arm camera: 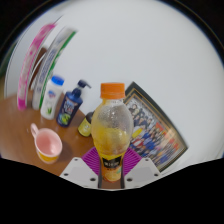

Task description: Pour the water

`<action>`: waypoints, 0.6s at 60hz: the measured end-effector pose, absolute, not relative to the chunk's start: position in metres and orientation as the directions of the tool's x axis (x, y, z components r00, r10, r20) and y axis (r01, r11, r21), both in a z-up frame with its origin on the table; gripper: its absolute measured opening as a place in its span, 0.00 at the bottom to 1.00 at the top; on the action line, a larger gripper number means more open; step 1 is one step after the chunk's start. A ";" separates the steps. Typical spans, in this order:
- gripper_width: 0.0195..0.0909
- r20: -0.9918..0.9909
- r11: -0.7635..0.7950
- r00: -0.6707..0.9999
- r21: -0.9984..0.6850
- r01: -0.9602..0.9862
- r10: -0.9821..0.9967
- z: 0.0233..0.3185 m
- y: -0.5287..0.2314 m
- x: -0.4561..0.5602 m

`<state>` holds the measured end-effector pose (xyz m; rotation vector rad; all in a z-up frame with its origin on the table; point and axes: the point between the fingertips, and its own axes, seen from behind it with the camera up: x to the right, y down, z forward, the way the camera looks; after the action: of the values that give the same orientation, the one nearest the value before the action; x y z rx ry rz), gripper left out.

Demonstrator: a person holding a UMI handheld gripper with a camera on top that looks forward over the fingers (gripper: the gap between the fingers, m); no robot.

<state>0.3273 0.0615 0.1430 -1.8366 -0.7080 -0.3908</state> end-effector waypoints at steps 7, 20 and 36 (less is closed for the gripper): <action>0.07 0.299 -0.326 0.907 -0.861 0.391 0.297 0.118 0.056 0.328; 0.07 0.087 -0.370 0.943 -0.905 0.210 0.322 0.050 0.051 0.317; 0.10 -0.048 -0.415 0.969 -0.908 0.058 0.241 -0.004 0.047 0.331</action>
<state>0.3314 0.0468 -0.0044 -1.9948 -0.2133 0.2048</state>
